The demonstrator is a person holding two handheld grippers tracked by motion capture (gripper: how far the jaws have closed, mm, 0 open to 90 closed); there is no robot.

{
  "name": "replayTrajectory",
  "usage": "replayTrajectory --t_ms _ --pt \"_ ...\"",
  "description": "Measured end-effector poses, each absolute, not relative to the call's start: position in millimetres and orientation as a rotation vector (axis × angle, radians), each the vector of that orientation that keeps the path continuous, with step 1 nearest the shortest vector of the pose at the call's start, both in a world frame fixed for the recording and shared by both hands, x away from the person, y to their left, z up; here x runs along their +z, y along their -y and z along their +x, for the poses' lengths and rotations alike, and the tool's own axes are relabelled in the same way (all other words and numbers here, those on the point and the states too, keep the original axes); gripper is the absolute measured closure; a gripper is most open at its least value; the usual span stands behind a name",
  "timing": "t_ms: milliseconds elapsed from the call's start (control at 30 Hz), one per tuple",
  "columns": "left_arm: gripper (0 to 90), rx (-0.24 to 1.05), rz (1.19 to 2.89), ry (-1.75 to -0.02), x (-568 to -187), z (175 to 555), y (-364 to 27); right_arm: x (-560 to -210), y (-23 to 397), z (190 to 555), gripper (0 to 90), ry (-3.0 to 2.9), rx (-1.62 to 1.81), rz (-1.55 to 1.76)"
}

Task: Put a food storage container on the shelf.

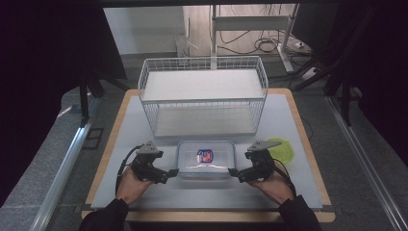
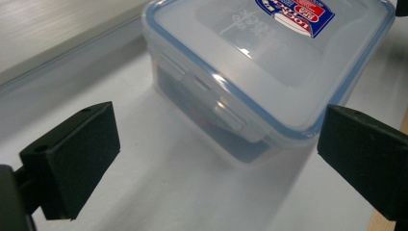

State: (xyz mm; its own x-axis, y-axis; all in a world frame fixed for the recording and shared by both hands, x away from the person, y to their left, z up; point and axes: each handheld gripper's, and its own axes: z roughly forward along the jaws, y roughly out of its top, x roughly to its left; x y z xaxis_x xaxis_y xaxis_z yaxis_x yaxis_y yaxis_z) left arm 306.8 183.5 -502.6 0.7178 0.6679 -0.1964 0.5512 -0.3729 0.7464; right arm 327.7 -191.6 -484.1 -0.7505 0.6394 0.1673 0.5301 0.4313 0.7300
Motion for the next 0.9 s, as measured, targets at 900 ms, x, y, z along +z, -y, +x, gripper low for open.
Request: replayTrajectory --t_ms 900 --pt "1.9 -0.053 2.098 -0.893 -505.3 323.9 -154.3 -488.1 172.3 349.8 13.4 -2.698 1.267 1.212"
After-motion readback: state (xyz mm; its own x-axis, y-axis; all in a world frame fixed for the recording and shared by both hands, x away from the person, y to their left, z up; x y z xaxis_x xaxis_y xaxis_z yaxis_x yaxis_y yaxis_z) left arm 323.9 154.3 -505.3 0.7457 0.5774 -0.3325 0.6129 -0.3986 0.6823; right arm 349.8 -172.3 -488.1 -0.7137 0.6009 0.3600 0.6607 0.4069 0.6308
